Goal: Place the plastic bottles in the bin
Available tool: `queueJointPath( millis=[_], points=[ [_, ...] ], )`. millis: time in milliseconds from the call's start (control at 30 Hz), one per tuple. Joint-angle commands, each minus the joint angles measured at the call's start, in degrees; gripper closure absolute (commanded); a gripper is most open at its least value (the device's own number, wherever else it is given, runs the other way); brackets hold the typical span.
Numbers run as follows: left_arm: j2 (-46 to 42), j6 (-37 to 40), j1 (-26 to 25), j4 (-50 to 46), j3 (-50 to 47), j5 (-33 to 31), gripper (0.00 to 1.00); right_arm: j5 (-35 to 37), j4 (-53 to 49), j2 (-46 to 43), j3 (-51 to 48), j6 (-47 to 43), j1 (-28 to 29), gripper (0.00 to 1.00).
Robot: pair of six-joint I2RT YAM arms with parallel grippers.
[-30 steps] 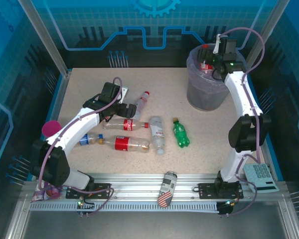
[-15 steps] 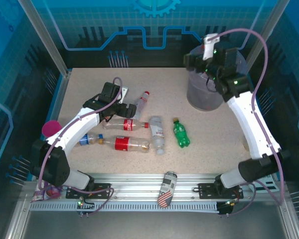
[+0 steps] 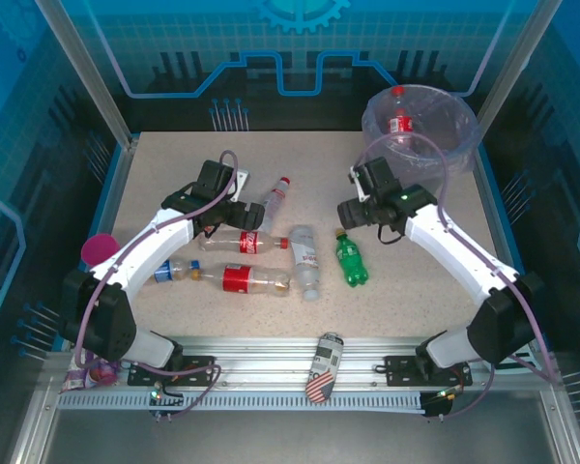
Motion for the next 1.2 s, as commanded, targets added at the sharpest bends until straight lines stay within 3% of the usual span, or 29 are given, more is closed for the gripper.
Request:
queueJointPath(
  millis=[0, 167, 533, 667, 967, 1167],
  points=[
    [0.60, 1.37, -0.42, -1.01, 1.35, -0.54, 0.01, -3.76, -0.80, 2.27, -3.93, 3.89, 1.50, 0.16],
    [0.75, 1.59, -0.41, -1.05, 1.33, -0.96, 0.01, -8.16, 2.08, 6.98, -9.05, 7.08, 3.00, 0.13],
    [0.72, 1.66, -0.50, -1.19, 1.44, -1.06, 0.01, -7.91, 6.00, 16.44, -12.34, 8.20, 3.83, 0.13],
    [0.76, 1.66, -0.46, -1.17, 1.44, -1.05, 0.01, -7.54, 7.88, 16.70, -13.48, 8.62, 3.88, 0.17],
    [0.77, 1.60, -0.51, -1.18, 1.39, -1.04, 0.01, -3.46, 6.59, 13.06, -13.32, 8.07, 4.26, 0.41],
    [0.73, 1.57, -0.49, -1.18, 1.43, -0.86, 0.01, -7.39, 5.61, 7.76, -10.08, 4.84, 3.34, 0.48]
  ],
)
